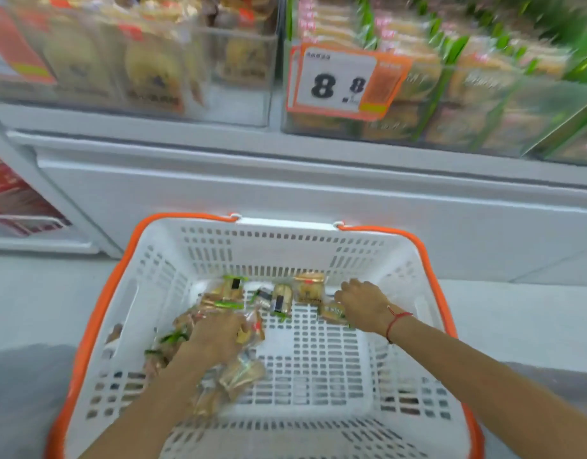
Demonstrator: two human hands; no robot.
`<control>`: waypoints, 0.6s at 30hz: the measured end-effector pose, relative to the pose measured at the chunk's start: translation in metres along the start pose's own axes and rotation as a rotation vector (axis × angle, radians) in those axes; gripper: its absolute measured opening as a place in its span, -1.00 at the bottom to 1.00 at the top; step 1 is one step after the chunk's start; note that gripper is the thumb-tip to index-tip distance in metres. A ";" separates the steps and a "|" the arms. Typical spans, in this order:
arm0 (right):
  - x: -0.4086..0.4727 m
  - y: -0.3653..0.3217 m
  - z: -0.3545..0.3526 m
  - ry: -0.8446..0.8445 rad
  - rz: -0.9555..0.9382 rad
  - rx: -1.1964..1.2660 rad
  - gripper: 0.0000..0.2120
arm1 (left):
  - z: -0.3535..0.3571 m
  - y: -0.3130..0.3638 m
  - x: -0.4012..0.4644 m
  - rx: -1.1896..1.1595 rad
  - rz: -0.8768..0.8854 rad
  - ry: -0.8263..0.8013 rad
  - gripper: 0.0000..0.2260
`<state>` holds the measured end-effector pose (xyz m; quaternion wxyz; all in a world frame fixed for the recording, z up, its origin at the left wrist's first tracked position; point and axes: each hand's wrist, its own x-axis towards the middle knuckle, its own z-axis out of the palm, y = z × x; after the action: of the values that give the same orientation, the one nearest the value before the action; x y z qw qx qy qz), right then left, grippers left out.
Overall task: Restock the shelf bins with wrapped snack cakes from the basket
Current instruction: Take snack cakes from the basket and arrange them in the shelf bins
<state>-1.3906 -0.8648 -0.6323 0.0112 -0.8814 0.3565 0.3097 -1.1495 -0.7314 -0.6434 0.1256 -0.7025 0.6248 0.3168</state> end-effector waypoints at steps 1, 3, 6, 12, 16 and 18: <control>0.007 -0.007 0.009 -0.004 -0.009 -0.006 -0.68 | 0.015 -0.004 0.002 0.024 0.009 -0.021 -0.74; 0.019 -0.023 0.028 -0.015 -0.008 0.011 -0.69 | 0.042 -0.010 0.003 0.130 0.046 -0.064 -0.63; 0.028 -0.039 0.052 -0.038 0.085 0.151 -0.55 | 0.063 -0.013 0.000 0.190 0.076 -0.030 -0.49; 0.041 -0.050 0.072 0.034 0.218 0.149 -0.36 | 0.075 -0.016 0.005 0.166 0.034 0.071 -0.54; 0.040 -0.046 0.075 0.067 0.130 0.042 -0.32 | 0.072 -0.013 0.007 0.112 0.007 0.031 -0.58; 0.035 -0.045 0.073 0.064 0.071 0.025 -0.48 | 0.070 -0.011 0.007 0.005 -0.024 0.012 -0.65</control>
<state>-1.3824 -0.8352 -0.7197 0.0000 -0.8774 0.3916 0.2772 -1.1587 -0.6946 -0.7040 0.1273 -0.7114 0.6179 0.3097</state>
